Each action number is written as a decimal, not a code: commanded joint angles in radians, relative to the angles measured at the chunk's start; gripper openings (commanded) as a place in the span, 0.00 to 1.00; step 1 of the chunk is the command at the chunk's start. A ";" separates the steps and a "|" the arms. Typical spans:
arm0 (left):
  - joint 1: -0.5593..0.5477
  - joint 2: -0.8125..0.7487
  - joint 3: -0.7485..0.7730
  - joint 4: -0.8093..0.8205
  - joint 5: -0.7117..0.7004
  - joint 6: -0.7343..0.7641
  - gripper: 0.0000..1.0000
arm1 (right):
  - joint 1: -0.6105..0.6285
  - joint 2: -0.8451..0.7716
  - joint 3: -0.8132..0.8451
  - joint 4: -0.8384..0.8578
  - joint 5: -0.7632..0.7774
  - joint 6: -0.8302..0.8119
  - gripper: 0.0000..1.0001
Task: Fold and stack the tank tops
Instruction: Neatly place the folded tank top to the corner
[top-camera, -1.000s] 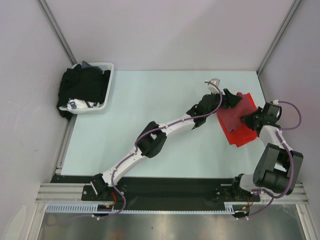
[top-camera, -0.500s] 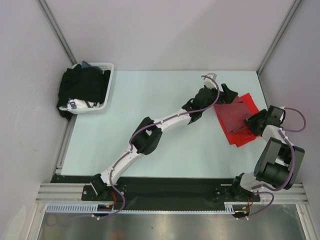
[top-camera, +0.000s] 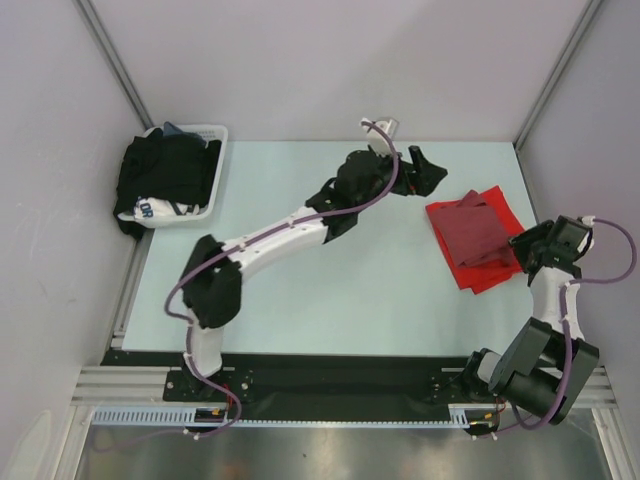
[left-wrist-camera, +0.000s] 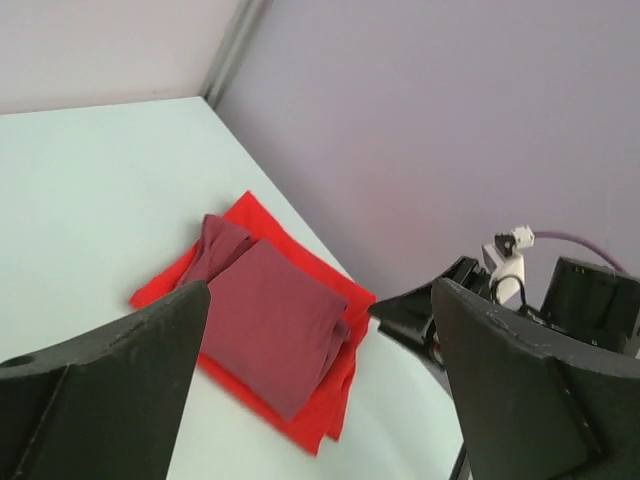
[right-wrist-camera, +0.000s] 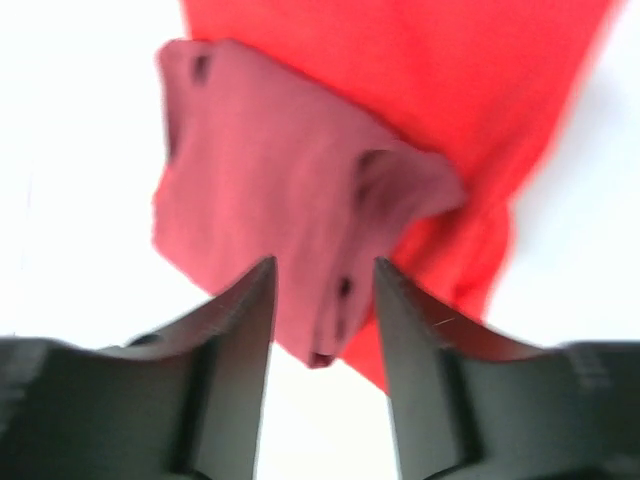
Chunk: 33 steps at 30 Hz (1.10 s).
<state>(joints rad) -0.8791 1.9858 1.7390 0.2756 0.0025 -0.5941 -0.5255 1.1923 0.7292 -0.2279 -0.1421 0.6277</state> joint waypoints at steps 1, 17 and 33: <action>0.028 -0.211 -0.218 -0.027 -0.036 0.054 0.98 | 0.025 -0.033 -0.002 0.047 -0.134 -0.033 0.46; 0.123 -0.702 -0.871 -0.108 -0.062 0.008 1.00 | -0.010 0.299 -0.172 0.487 -0.519 0.133 0.01; 0.167 -1.186 -1.142 -0.403 -0.275 0.066 1.00 | 0.346 -0.288 -0.126 0.219 -0.318 -0.134 0.66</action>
<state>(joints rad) -0.7185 0.8902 0.6506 -0.0475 -0.1741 -0.5648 -0.2424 0.9508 0.6281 0.0090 -0.4774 0.5598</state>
